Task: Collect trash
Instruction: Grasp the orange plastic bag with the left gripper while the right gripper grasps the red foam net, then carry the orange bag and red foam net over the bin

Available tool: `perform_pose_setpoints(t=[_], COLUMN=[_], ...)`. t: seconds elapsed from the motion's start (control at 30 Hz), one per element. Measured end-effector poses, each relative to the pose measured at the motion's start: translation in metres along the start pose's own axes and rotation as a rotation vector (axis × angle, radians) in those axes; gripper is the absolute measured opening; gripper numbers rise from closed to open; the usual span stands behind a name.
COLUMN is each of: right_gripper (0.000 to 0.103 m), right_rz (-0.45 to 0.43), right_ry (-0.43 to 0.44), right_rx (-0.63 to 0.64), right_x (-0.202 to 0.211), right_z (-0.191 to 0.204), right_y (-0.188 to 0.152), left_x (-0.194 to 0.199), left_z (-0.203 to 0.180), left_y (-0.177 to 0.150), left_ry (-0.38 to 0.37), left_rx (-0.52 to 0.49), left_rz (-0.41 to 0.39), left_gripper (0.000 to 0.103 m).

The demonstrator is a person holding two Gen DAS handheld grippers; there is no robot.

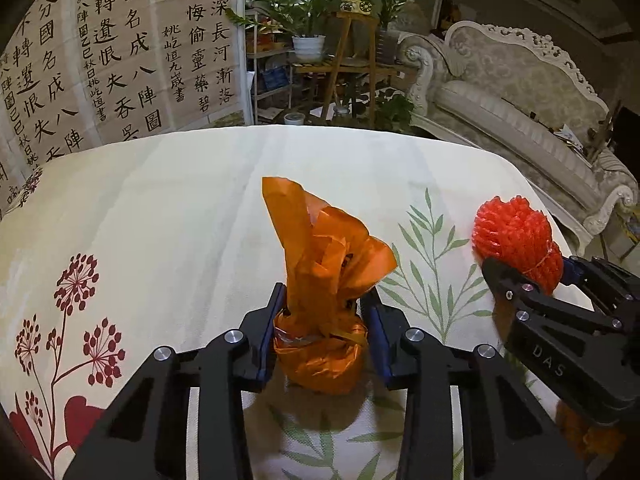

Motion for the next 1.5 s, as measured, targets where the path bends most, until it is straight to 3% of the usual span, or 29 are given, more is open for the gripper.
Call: perform_pose_setpoints(t=[0.37, 1.5], right_gripper=[0.043, 0.043], right_rz=[-0.017, -0.056], right_ry=[0.008, -0.001], right_rx=[-0.015, -0.105], right_x=[0.013, 0.12], right_z=[0.005, 0.005], right_y=[-0.013, -0.137], left_x=[0.01, 0.099], left_z=[0.0, -0.032], left_y=[-0.003, -0.101], left_ry=[0.028, -0.024], left_rx=[-0.023, -0.077], left_rz=[-0.025, -0.062], left_gripper=[0.038, 0.038])
Point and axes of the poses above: each gripper's, at about its wrist camera, not at the fingertips, and x roughly against the way its jaws point, z to its left, y to its top, the point moved 10 cm from there along -x, roughly the way its jaws point, and after that the axes turned 8 degrees about y, right-handed, at the moved point
